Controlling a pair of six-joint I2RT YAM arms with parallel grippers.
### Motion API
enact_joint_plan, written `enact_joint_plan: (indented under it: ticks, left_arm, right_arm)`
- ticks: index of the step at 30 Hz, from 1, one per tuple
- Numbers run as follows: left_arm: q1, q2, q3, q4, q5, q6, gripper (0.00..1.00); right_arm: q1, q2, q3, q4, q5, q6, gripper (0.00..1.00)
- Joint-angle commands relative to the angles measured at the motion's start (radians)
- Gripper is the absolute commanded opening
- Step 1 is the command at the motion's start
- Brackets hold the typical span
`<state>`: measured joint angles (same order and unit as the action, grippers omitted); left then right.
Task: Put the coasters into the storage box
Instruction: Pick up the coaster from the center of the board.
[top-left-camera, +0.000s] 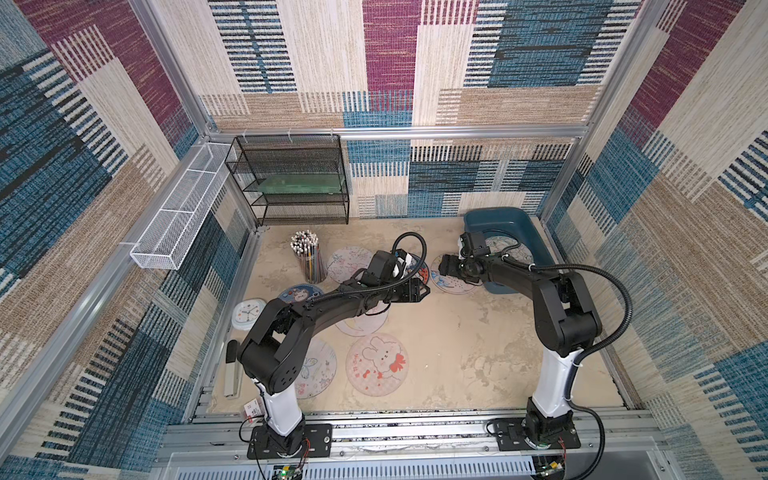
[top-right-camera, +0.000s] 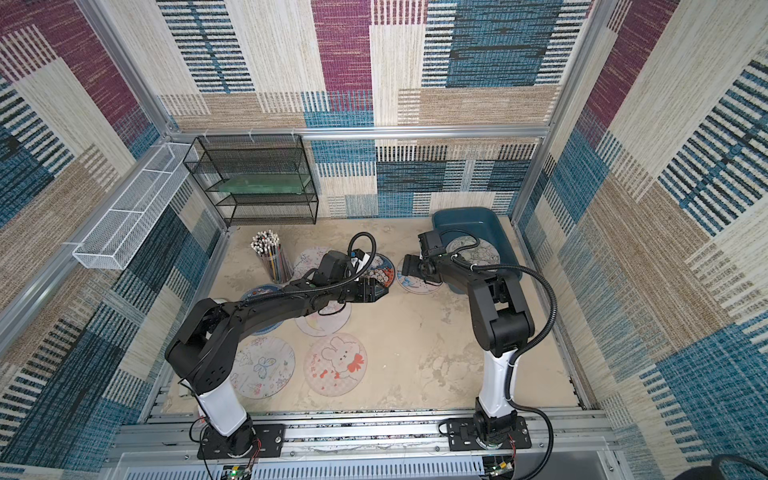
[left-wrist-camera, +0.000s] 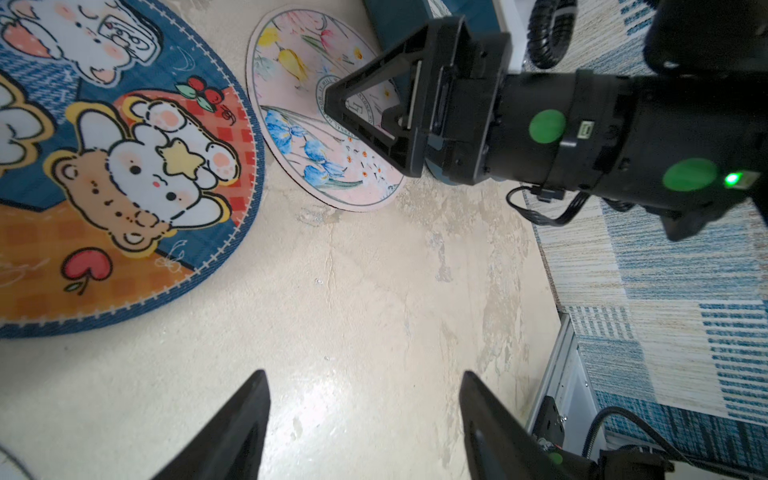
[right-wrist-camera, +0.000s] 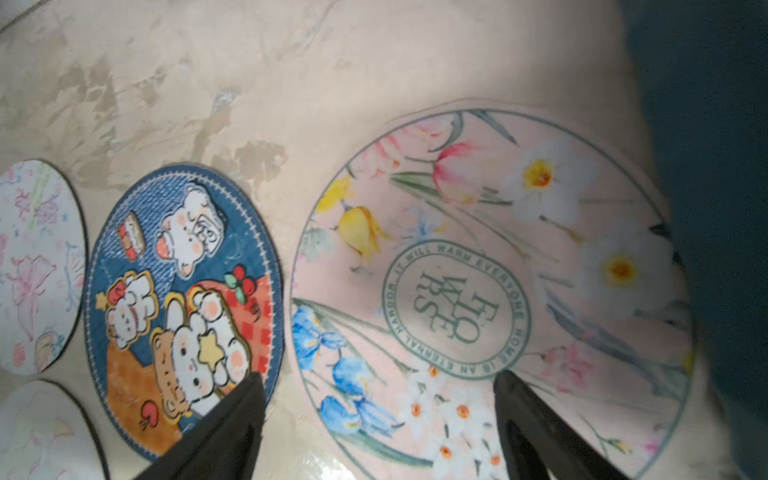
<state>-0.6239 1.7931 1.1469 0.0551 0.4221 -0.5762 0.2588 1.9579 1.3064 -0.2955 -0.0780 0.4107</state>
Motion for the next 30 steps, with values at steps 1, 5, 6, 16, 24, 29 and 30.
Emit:
enact_joint_plan:
  ticks: [1, 5, 6, 16, 24, 29, 30]
  left_arm:
    - [0.000, 0.007, 0.015, 0.015, 0.007, 0.012, 0.71]
    - [0.001, 0.030, 0.041, 0.010, 0.015, 0.020, 0.71]
    - [0.000, 0.038, 0.049, 0.009, 0.018, 0.021, 0.71]
    - [-0.002, 0.127, 0.156, 0.000, 0.041, 0.033, 0.71]
    - [-0.005, 0.235, 0.216, 0.029, 0.037, 0.038, 0.71]
    - [-0.006, 0.304, 0.254, 0.055, 0.035, 0.064, 0.70]
    - [-0.007, 0.312, 0.256, 0.067, 0.034, 0.068, 0.70]
  right_arm:
    - [-0.016, 0.012, 0.005, 0.028, 0.038, 0.033, 0.89]
    - [-0.038, 0.014, 0.010, 0.013, 0.067, 0.041, 0.89]
    - [-0.044, 0.012, 0.008, 0.014, 0.069, 0.041, 0.89]
    - [-0.140, -0.002, -0.007, 0.018, 0.045, 0.022, 0.90]
    - [-0.125, 0.044, 0.000, -0.003, 0.058, 0.041, 0.90]
    - [-0.134, 0.033, -0.053, 0.032, 0.050, 0.057, 0.90]
    - [-0.134, 0.028, -0.064, 0.039, 0.049, 0.058, 0.90]
